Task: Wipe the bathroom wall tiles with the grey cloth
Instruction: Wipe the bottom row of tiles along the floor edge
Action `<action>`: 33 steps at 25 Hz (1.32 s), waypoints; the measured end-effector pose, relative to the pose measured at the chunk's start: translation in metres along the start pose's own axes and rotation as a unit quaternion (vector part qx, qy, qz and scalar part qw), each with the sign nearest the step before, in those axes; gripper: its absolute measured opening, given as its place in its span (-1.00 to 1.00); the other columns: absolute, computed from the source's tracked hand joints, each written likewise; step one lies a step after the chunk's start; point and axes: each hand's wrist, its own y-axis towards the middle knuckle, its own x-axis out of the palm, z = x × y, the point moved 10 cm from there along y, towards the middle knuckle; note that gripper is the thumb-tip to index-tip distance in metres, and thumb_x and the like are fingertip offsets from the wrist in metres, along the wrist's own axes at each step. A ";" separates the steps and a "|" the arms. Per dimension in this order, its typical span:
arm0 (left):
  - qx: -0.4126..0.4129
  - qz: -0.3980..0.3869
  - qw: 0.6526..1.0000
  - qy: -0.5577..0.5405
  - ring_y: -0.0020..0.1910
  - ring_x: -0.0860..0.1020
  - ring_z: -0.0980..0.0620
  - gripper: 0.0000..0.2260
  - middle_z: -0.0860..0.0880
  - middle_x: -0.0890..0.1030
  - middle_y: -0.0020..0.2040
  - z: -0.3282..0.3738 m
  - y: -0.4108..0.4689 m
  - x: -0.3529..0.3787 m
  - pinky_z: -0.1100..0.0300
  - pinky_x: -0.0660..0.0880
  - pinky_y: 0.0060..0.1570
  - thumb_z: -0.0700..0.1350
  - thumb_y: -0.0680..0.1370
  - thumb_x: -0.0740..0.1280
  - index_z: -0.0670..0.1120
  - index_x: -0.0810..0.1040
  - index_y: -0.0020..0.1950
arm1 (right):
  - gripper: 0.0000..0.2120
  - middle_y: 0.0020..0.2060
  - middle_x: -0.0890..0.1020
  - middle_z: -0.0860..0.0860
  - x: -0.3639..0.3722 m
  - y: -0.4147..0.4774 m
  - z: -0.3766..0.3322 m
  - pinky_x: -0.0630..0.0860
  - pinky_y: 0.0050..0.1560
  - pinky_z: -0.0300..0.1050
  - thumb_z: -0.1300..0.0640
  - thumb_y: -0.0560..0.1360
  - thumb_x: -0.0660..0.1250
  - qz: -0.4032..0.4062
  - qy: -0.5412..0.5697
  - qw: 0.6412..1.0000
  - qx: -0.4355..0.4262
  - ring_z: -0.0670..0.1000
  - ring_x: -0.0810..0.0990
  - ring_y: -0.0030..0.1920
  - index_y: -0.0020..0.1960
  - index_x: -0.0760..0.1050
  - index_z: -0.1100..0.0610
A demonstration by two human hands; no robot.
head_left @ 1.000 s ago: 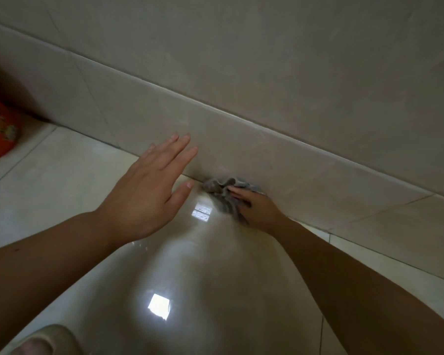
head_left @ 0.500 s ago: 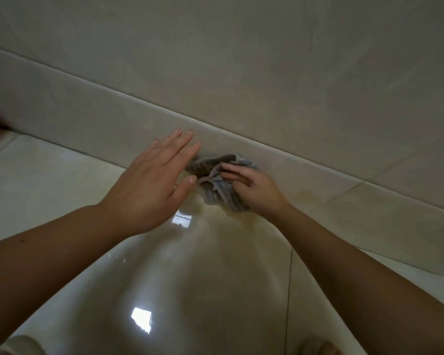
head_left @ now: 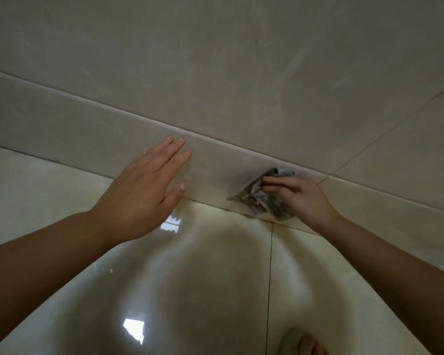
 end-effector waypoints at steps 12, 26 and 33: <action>0.066 -0.053 0.994 0.070 0.58 0.08 0.01 -0.46 -0.07 0.21 0.58 0.073 0.019 0.009 -0.05 0.11 0.53 0.10 0.62 0.02 -0.09 0.24 0.56 | -0.78 0.04 0.64 -0.16 -0.049 -0.012 0.048 0.42 0.24 -0.24 0.12 0.53 0.32 0.008 -0.140 0.990 0.033 -0.12 0.57 0.09 0.11 0.66 -0.06; 0.023 -0.012 0.998 0.051 0.60 -0.08 0.01 -0.46 -0.05 0.03 0.62 0.158 0.053 -0.072 0.04 -0.14 0.54 0.07 0.66 0.07 -0.06 0.05 0.61 | -0.39 0.44 0.36 0.13 -0.048 -0.052 -0.021 0.30 0.39 -0.19 0.18 0.56 0.23 -0.049 -0.117 0.989 0.081 0.15 0.31 0.45 0.56 0.11 0.12; 0.047 -0.039 0.997 0.047 0.59 0.06 -0.01 -0.28 -0.06 0.18 0.59 0.155 0.060 -0.019 0.00 -0.01 0.53 0.21 0.49 -0.20 -0.07 0.18 0.58 | -0.73 0.02 0.62 -0.07 -0.080 -0.054 -0.012 0.43 0.13 -0.30 0.26 0.52 0.24 0.080 -0.011 0.996 0.037 -0.09 0.56 0.09 0.15 0.57 0.05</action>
